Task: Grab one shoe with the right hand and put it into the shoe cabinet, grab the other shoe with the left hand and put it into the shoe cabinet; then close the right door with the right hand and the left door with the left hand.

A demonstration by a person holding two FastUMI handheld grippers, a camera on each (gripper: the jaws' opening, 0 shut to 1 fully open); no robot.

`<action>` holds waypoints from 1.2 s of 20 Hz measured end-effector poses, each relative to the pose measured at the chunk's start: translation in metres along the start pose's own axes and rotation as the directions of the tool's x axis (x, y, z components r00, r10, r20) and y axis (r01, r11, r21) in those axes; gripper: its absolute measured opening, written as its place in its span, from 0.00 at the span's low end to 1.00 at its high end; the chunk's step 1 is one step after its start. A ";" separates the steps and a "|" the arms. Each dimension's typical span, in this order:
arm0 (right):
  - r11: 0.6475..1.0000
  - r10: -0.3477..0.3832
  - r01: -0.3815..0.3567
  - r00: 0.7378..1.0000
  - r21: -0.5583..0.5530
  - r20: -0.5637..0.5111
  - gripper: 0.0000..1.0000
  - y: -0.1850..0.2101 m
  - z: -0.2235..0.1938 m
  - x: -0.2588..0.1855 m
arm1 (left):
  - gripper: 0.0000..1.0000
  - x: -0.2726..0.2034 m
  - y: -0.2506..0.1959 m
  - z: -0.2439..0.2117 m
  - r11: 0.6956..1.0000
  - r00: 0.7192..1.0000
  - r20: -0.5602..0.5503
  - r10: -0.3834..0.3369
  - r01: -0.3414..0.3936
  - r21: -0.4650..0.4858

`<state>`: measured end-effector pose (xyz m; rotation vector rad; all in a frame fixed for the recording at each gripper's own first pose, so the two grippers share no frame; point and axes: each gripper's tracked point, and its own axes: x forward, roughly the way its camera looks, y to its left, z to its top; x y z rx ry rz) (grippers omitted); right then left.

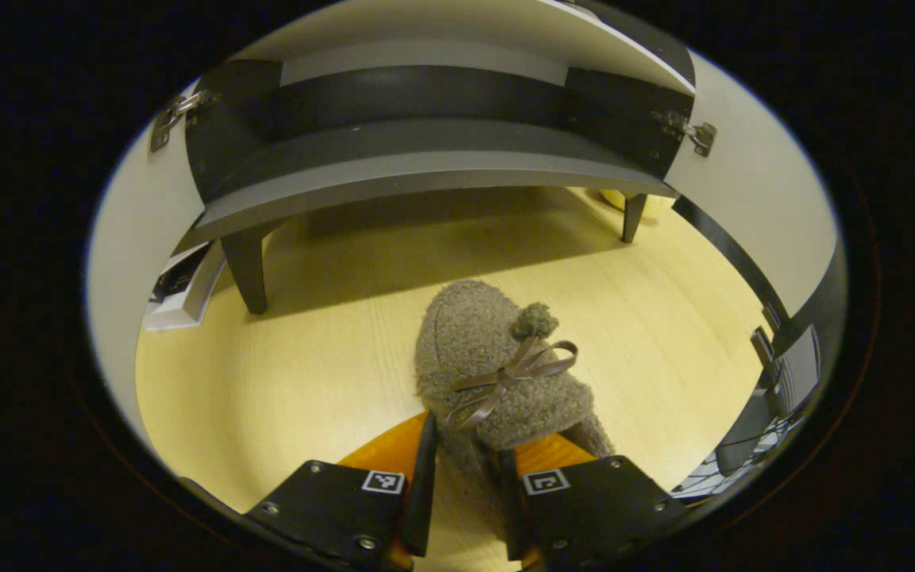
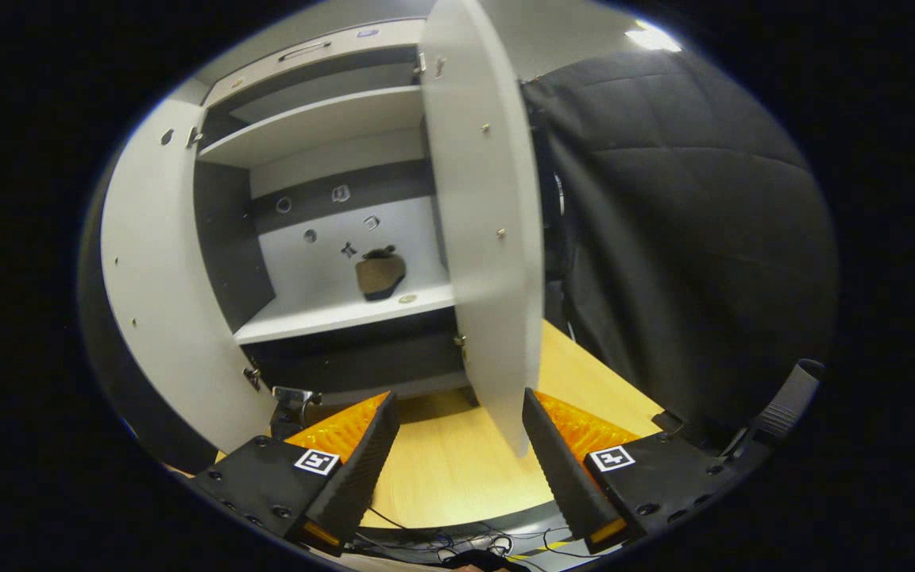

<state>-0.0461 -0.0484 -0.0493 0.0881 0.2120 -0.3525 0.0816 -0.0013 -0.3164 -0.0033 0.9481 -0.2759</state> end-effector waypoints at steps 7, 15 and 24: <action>0.969 -0.242 0.237 0.967 0.073 0.076 0.98 -0.096 0.034 -0.019 | 0.08 0.002 0.006 0.004 0.999 0.998 -0.046 0.030 -0.032 -0.027; 0.970 -0.220 0.195 0.958 0.147 0.182 0.98 -0.150 0.086 -0.006 | 0.02 -0.005 0.012 0.013 0.996 0.997 -0.018 0.075 -0.076 -0.036; 0.995 -0.105 0.104 0.984 0.015 0.145 0.92 -0.193 0.117 0.047 | 0.02 -0.009 0.013 0.022 0.981 0.982 0.104 0.161 -0.147 -0.129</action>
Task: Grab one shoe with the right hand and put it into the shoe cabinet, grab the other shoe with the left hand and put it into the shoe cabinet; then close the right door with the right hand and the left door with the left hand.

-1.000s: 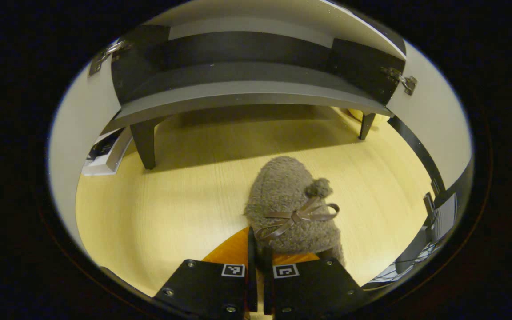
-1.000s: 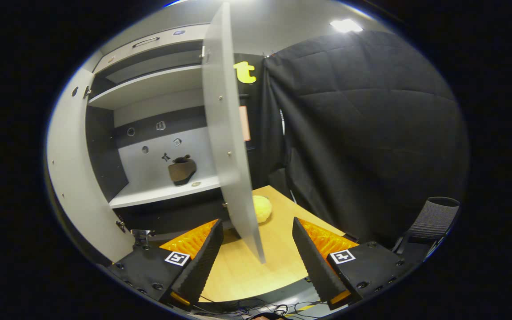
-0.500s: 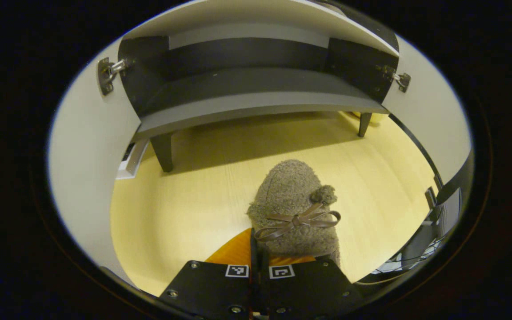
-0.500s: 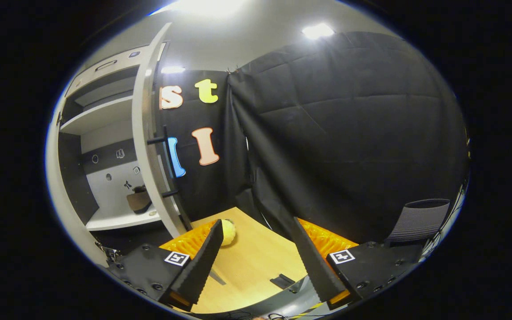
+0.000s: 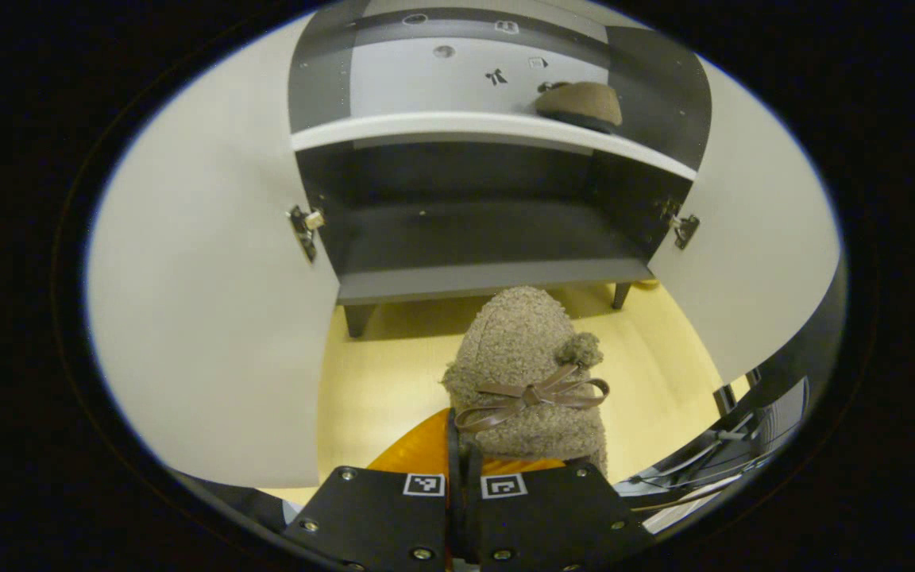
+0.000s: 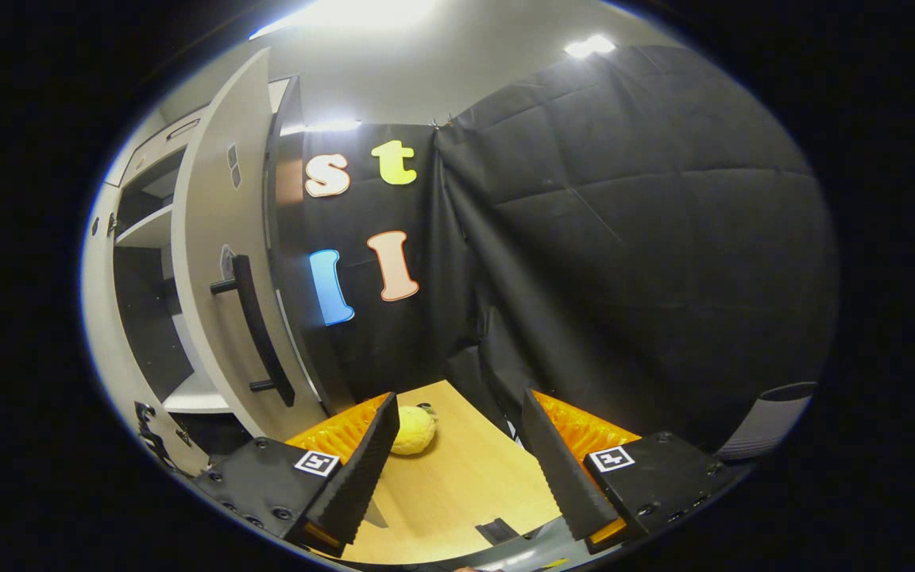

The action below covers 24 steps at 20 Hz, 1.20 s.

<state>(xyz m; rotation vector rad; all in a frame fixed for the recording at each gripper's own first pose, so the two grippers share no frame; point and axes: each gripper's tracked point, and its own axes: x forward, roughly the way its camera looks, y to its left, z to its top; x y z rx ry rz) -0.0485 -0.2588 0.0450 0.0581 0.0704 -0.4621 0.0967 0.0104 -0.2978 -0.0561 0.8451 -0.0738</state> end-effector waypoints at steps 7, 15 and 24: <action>0.984 0.151 -0.151 0.989 -0.097 -0.003 0.93 0.009 0.003 0.041 | 0.02 0.007 0.000 0.044 0.996 0.983 0.172 0.062 -0.050 -0.072; 0.977 0.207 -0.206 0.978 -0.062 0.012 0.98 -0.016 -0.003 0.081 | 0.02 0.019 0.004 0.154 0.993 0.956 0.269 0.115 -0.105 -0.049; 0.984 0.176 -0.176 0.984 0.015 0.021 0.98 -0.034 -0.002 0.097 | 0.01 0.078 0.033 0.262 0.986 0.937 0.309 0.163 -0.165 -0.019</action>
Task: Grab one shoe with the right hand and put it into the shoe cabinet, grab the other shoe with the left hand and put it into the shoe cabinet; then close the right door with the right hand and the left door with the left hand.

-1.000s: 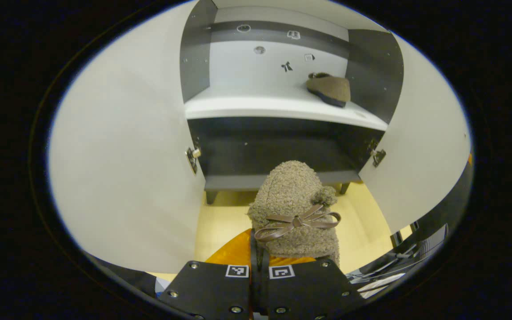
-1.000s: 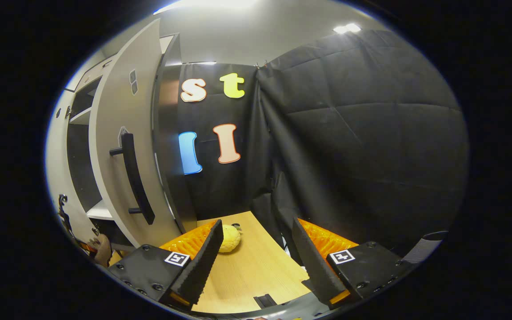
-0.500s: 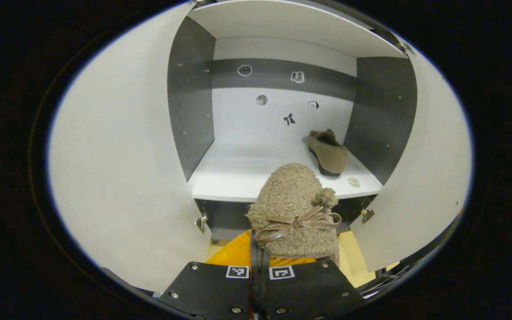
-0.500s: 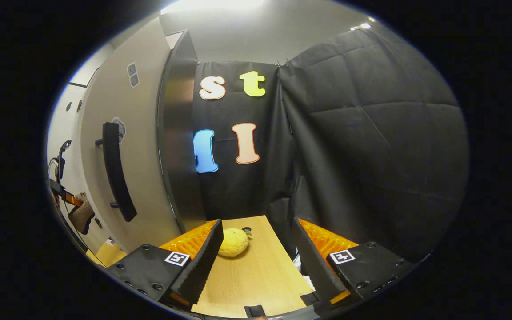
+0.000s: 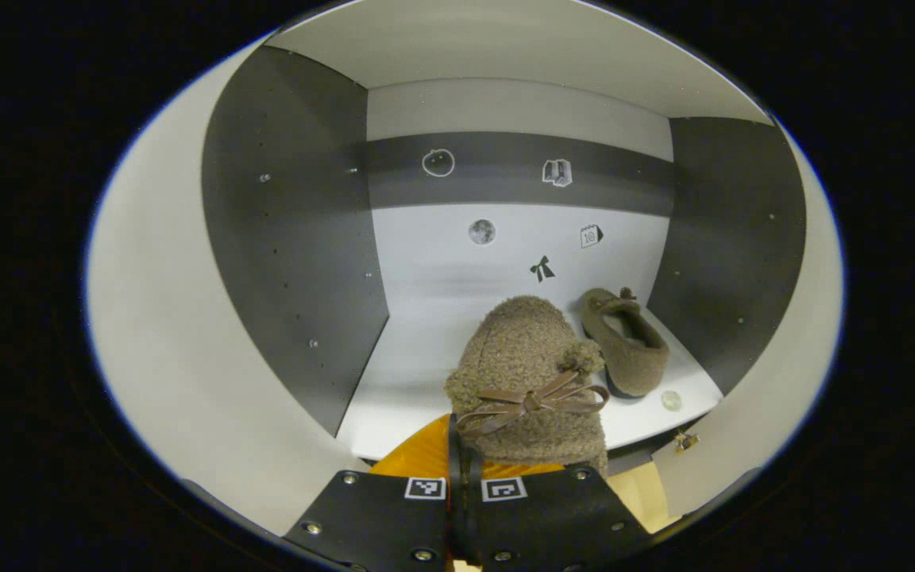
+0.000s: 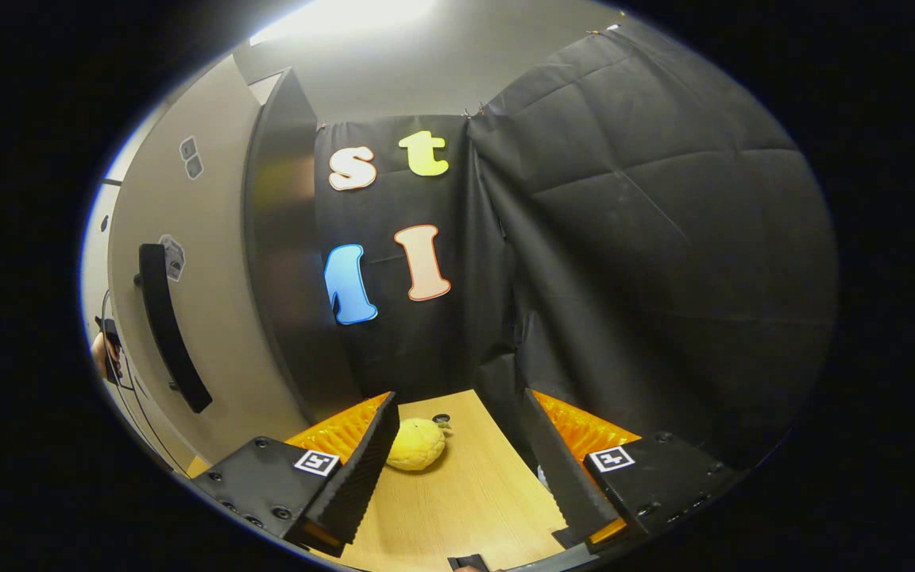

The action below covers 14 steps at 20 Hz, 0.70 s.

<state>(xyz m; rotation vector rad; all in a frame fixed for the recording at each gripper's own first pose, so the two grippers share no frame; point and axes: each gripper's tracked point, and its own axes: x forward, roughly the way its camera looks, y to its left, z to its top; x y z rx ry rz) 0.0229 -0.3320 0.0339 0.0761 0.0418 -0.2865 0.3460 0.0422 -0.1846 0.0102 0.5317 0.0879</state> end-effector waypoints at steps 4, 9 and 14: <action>0.999 -0.039 0.040 0.999 -0.015 0.010 0.98 -0.008 0.002 -0.003 | 0.01 0.039 -0.017 0.016 0.998 0.999 -0.008 -0.051 0.051 -0.030; 0.997 -0.065 0.065 0.998 -0.027 0.016 0.98 -0.010 0.003 -0.007 | 0.01 0.099 -0.029 0.023 0.996 0.998 -0.049 -0.048 0.045 -0.075; 0.997 -0.074 0.074 0.997 -0.008 -0.014 0.98 -0.012 -0.011 -0.012 | 0.01 0.136 -0.047 0.004 0.992 0.991 -0.121 -0.059 0.045 -0.116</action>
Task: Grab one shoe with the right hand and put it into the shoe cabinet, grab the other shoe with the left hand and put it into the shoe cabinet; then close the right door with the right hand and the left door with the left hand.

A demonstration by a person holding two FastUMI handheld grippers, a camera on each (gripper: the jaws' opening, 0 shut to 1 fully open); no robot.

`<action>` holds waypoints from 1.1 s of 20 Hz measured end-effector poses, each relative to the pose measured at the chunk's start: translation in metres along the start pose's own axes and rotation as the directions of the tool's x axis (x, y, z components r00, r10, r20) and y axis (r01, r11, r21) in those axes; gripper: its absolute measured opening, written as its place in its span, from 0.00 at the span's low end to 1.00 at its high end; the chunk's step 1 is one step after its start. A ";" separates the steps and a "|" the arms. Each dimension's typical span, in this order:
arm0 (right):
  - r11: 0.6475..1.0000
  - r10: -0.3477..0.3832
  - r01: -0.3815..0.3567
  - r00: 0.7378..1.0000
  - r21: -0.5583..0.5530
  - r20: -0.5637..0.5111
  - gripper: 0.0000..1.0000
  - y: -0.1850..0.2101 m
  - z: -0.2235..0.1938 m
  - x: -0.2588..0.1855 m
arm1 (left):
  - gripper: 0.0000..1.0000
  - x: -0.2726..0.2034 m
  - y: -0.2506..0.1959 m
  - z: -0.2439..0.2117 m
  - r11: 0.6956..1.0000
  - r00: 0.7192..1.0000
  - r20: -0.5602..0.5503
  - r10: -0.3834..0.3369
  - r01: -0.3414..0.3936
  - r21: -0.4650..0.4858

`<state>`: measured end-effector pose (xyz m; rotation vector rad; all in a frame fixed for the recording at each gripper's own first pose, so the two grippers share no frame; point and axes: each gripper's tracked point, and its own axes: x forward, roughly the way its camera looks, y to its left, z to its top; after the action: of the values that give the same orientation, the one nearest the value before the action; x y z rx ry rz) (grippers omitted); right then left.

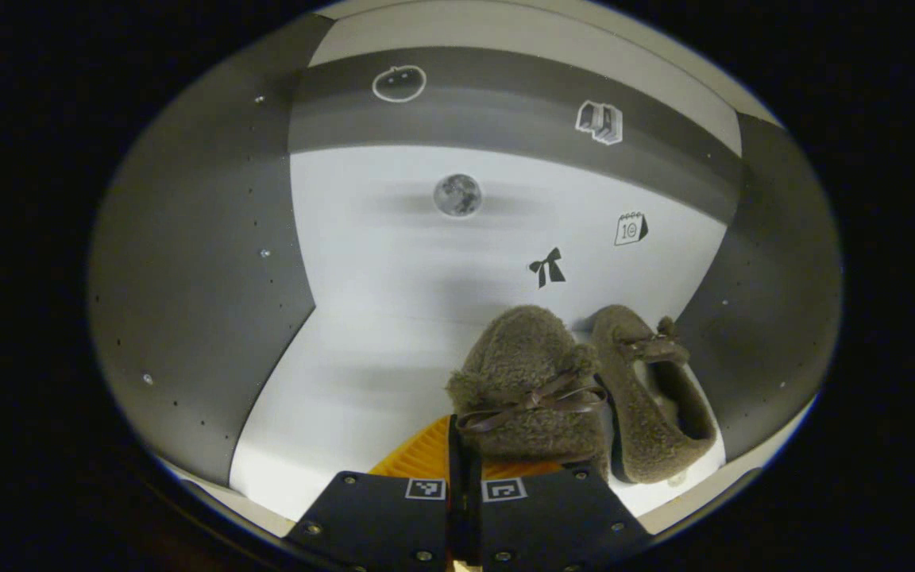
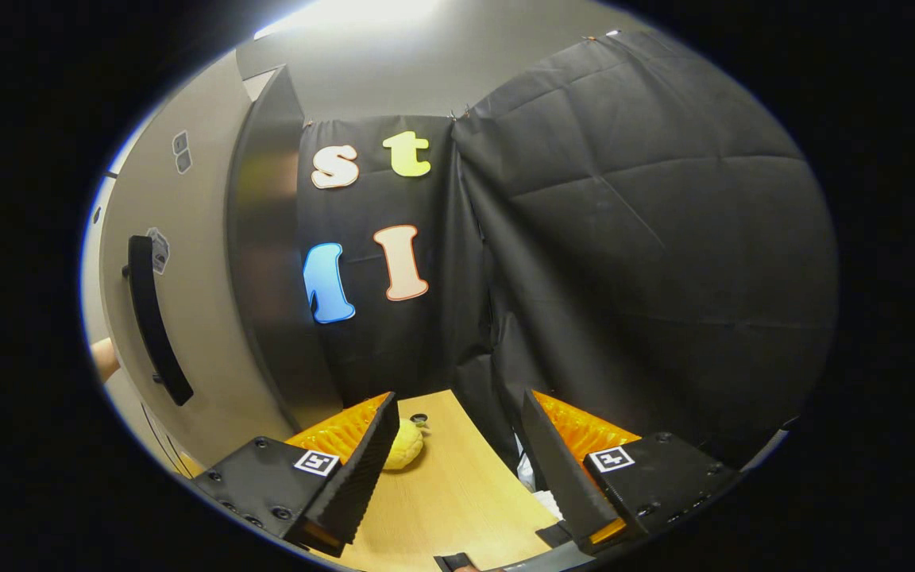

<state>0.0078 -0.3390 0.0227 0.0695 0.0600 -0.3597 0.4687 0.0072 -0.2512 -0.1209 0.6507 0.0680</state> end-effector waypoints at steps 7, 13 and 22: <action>0.999 0.023 -0.022 0.999 0.039 -0.025 0.98 0.007 -0.009 0.004 | 0.06 0.000 -0.009 0.015 0.982 0.999 0.015 0.034 -0.036 0.187; 0.997 0.070 -0.070 0.997 0.022 -0.009 0.98 0.022 -0.005 0.006 | 0.73 -0.045 -0.008 0.020 0.972 0.998 0.057 0.007 -0.021 0.232; 0.986 0.164 -0.163 0.986 -0.019 0.034 0.92 0.051 0.024 0.016 | 0.97 -0.223 -0.002 0.039 0.970 0.929 0.368 -0.045 -0.048 0.238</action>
<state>0.0420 -0.2987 0.0484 0.0515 0.0219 -0.1962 0.3150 0.0050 -0.0848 0.1291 0.2747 0.0107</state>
